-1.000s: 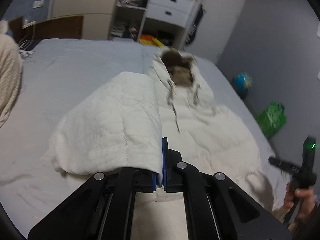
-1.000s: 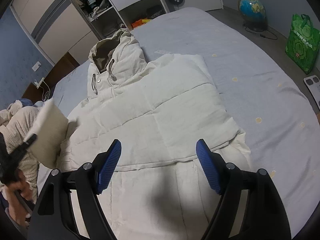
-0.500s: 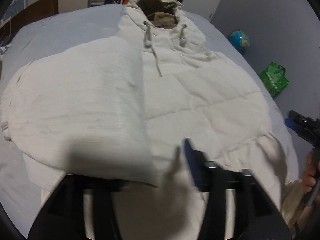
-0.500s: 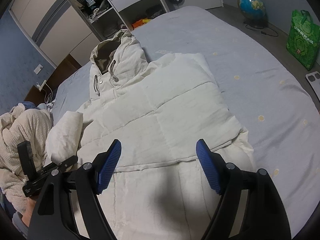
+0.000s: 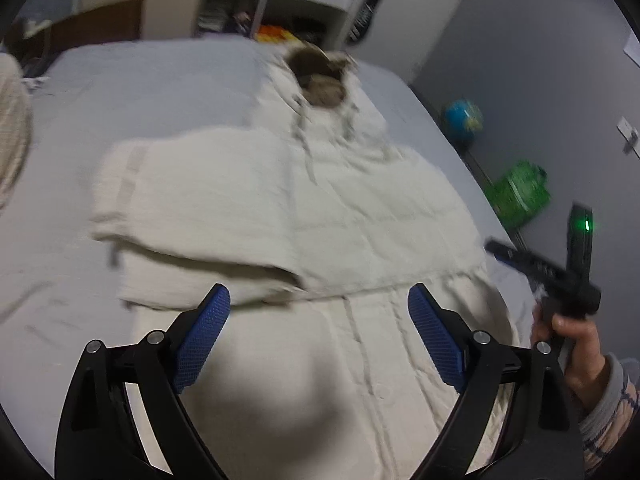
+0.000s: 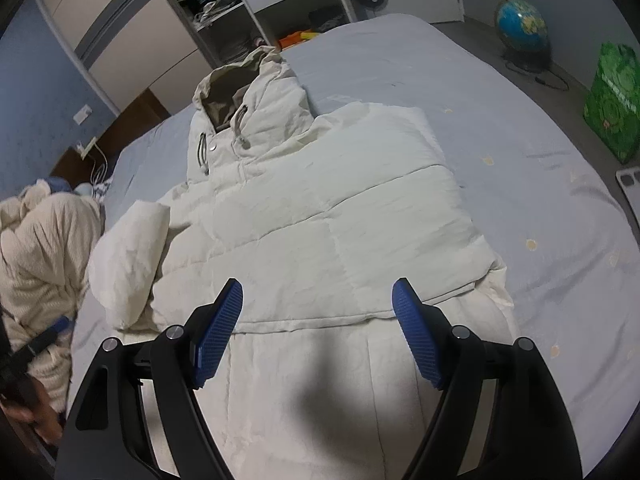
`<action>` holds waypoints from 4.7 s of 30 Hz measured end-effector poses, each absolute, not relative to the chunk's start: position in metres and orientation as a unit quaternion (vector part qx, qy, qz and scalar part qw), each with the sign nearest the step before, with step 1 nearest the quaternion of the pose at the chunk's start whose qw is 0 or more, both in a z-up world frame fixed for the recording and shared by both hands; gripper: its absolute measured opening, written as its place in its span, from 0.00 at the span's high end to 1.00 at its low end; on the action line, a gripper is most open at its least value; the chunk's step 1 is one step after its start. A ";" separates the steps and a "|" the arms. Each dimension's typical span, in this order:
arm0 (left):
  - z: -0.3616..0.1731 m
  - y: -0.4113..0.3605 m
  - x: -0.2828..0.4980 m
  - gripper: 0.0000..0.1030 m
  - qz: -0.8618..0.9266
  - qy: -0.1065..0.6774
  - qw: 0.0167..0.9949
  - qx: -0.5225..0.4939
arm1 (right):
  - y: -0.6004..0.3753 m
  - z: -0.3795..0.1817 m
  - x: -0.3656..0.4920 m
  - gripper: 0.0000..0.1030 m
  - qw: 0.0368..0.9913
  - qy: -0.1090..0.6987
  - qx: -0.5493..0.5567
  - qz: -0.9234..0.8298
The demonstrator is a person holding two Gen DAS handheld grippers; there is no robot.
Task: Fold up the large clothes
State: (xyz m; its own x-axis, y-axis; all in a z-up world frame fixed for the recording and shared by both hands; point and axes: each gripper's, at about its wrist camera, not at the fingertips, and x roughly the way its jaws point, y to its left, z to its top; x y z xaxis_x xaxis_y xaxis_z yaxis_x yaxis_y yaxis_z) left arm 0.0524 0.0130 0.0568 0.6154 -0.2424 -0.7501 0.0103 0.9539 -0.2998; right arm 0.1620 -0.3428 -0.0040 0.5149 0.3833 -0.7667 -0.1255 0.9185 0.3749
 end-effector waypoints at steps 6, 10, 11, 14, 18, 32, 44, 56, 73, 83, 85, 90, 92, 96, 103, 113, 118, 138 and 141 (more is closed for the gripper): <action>0.069 0.079 0.043 0.11 0.002 0.397 0.900 -0.180 | -0.325 0.000 0.153 0.29 0.865 0.466 0.086 0.163; 0.076 0.122 0.034 0.10 0.043 0.380 0.901 -0.205 | -0.305 0.002 0.147 0.29 0.866 0.464 0.043 0.181; 0.077 0.132 0.033 0.10 0.052 0.376 0.901 -0.212 | -0.300 0.002 0.147 0.29 0.865 0.465 0.036 0.185; 0.076 0.162 0.028 0.10 0.076 0.368 0.895 -0.242 | -0.274 0.004 0.146 0.29 0.859 0.471 0.017 0.200; 0.074 0.193 0.016 0.10 0.099 0.362 0.884 -0.278 | -0.230 0.012 0.144 0.29 0.853 0.468 -0.012 0.230; 0.076 0.250 -0.001 0.09 0.143 0.352 0.872 -0.308 | -0.008 0.031 0.135 0.29 0.814 0.450 -0.153 0.334; 0.067 0.292 -0.017 0.07 0.229 0.353 0.844 -0.333 | 0.088 0.000 0.135 0.29 0.805 0.432 -0.269 0.303; 0.056 0.302 -0.016 0.07 0.237 0.359 0.821 -0.374 | 0.115 -0.020 0.137 0.61 0.804 0.393 -0.360 0.266; 0.049 0.282 0.001 0.07 0.213 0.386 0.828 -0.346 | -0.038 0.069 0.189 0.82 0.877 0.404 -0.090 0.242; 0.044 0.253 0.019 0.07 0.192 0.411 0.837 -0.304 | -0.168 0.051 0.207 0.82 0.878 0.437 0.087 0.176; 0.041 0.244 0.025 0.07 0.183 0.420 0.838 -0.295 | -0.187 0.044 0.208 0.82 0.875 0.441 0.115 0.164; 0.036 0.223 0.037 0.07 0.164 0.438 0.843 -0.266 | -0.236 0.014 0.208 0.82 0.860 0.464 0.174 0.123; 0.035 0.218 0.040 0.07 0.160 0.442 0.844 -0.259 | -0.250 0.000 0.208 0.82 0.853 0.474 0.189 0.110; 0.028 0.209 0.047 0.07 0.153 0.455 0.841 -0.252 | -0.270 -0.031 0.205 0.82 0.836 0.497 0.215 0.087; 0.017 0.191 0.062 0.07 0.137 0.475 0.839 -0.228 | -0.274 -0.065 0.195 0.81 0.818 0.521 0.228 0.081; 0.023 0.155 0.094 0.07 0.109 0.473 0.846 -0.219 | -0.291 -0.046 0.178 0.64 0.834 0.506 0.193 0.107; 0.019 0.127 0.113 0.07 0.089 0.484 0.845 -0.208 | -0.307 -0.030 0.177 0.63 0.843 0.480 0.220 0.108; 0.004 0.098 0.172 0.07 0.071 0.494 0.845 -0.191 | -0.338 0.055 0.254 0.44 0.891 0.386 0.212 0.109; -0.001 0.099 0.182 0.07 0.067 0.497 0.844 -0.188 | -0.337 0.052 0.283 0.39 0.890 0.394 0.195 0.121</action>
State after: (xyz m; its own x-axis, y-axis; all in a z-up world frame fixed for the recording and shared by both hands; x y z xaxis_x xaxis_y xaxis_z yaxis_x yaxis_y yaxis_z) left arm 0.1815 0.0987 -0.0011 0.4960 -0.0735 -0.8652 -0.3011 0.9200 -0.2508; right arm 0.2831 -0.3369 0.0521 0.6603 0.3686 -0.6543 -0.0606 0.8946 0.4427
